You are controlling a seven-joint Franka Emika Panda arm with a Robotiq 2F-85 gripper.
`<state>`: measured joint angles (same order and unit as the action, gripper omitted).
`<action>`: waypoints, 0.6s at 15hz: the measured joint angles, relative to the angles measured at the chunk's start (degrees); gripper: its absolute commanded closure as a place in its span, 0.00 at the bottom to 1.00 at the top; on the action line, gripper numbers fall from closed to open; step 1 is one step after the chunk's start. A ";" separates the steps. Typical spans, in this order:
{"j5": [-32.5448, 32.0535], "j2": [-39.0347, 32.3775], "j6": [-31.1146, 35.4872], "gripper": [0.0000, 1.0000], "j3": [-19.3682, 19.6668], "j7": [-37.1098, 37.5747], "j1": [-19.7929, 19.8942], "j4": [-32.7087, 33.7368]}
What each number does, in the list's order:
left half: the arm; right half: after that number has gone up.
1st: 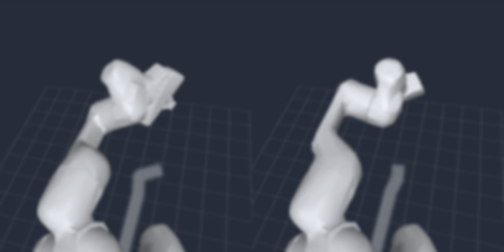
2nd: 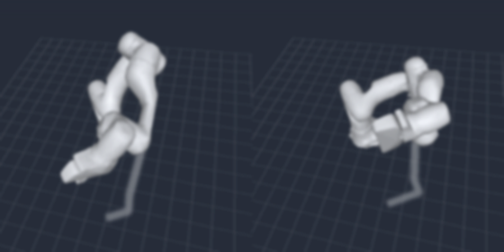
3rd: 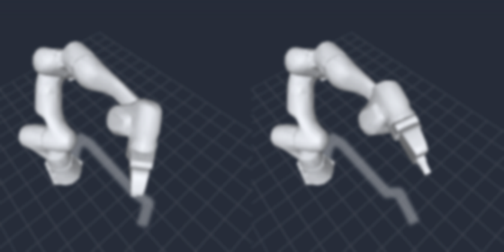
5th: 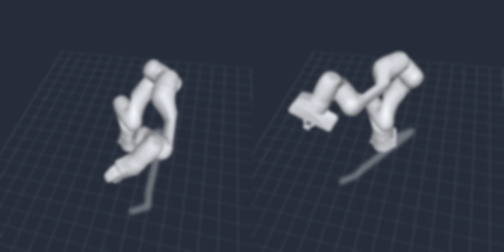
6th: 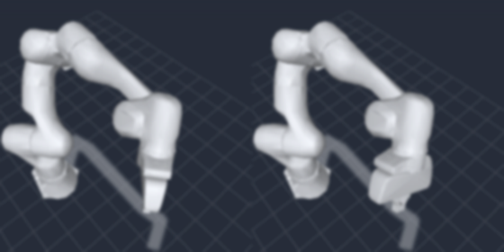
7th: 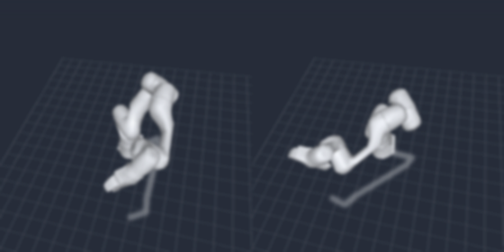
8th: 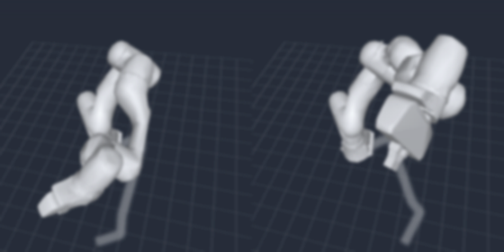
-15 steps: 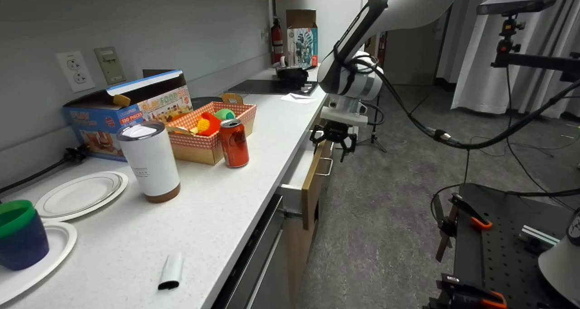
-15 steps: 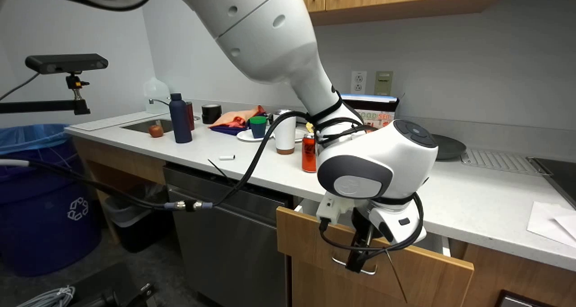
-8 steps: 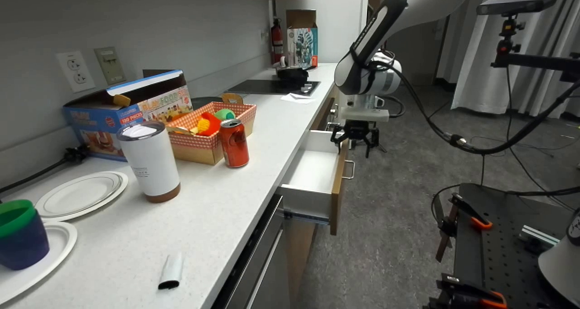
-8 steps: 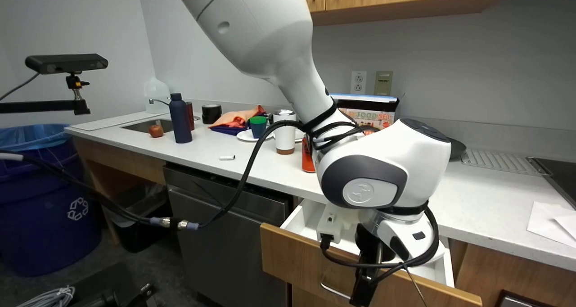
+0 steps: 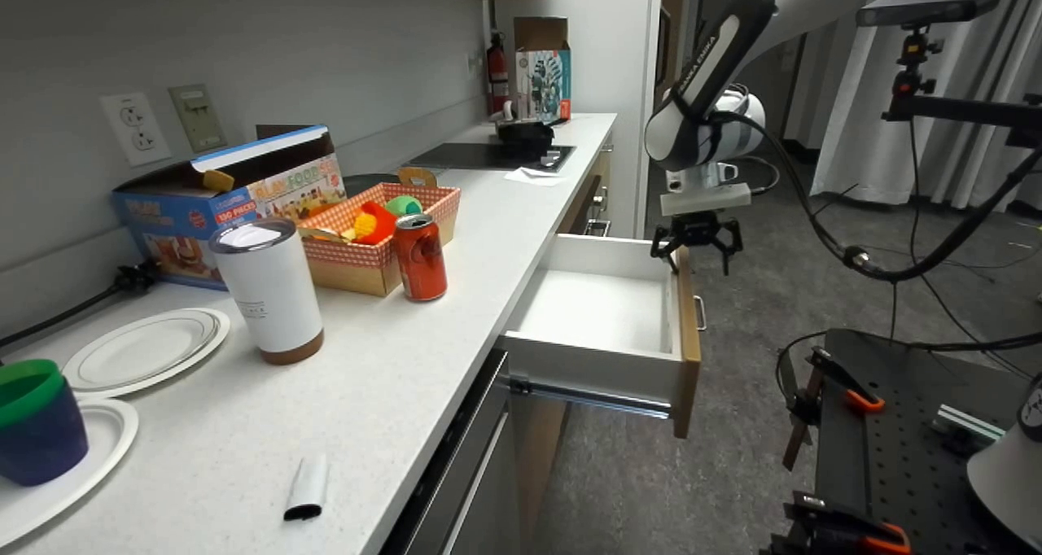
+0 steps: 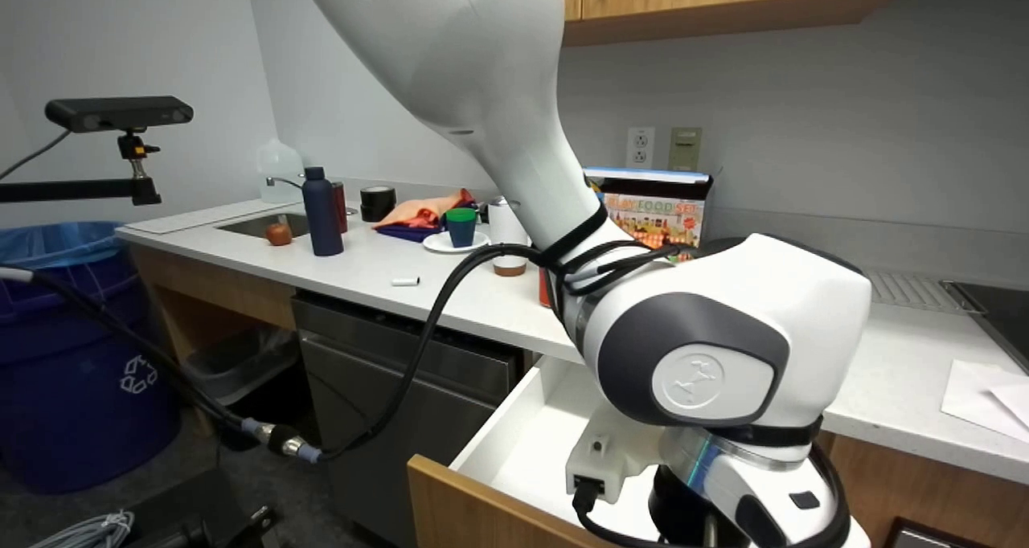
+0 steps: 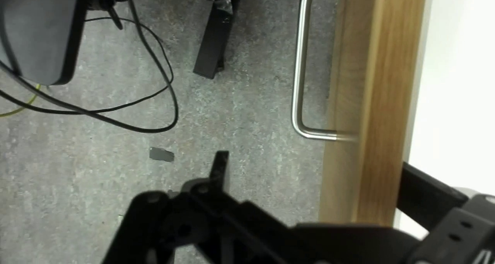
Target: Open the drawer
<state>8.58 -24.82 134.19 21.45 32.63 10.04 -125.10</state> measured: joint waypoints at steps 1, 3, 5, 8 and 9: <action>-1.10 0.03 -0.23 0.00 0.92 0.33 0.03 -0.64; -2.87 0.05 -0.48 0.00 2.50 0.73 0.16 -1.83; -4.32 0.17 -0.48 0.00 3.72 1.23 0.20 -2.64; -7.06 1.21 -0.48 0.00 4.59 2.49 0.18 -3.03; -8.05 2.01 -0.48 0.00 4.72 2.74 0.17 -3.16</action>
<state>0.53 -22.81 133.71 26.17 35.37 10.21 -128.26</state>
